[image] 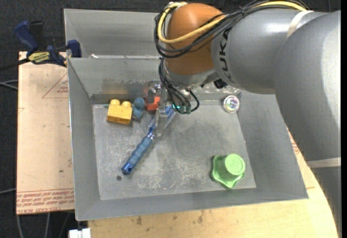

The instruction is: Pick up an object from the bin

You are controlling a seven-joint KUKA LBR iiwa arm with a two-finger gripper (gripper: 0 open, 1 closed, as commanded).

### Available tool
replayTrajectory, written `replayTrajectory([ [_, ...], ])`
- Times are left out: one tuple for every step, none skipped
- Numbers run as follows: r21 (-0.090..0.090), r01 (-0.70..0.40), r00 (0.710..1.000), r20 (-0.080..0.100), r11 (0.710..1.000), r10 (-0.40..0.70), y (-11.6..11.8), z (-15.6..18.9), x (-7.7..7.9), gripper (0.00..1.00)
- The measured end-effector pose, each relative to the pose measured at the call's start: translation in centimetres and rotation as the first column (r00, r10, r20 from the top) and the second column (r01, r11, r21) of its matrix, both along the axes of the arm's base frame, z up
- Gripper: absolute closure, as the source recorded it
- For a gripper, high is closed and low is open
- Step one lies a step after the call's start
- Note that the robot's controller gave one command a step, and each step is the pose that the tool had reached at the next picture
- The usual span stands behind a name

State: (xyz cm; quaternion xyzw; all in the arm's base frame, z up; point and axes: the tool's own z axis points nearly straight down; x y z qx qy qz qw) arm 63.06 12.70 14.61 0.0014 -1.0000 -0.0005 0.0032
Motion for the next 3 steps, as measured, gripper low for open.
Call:
replayTrajectory([
  [0.001,-0.700,0.714,0.005,0.714,0.700,-0.5,-7.6,-3.5,0.00],
  [0.000,-0.699,0.716,0.009,0.716,0.699,-0.5,-7.4,-3.3,1.00],
  [-0.006,-0.727,0.686,0.015,0.687,0.727,-0.2,5.1,-3.3,1.00],
])
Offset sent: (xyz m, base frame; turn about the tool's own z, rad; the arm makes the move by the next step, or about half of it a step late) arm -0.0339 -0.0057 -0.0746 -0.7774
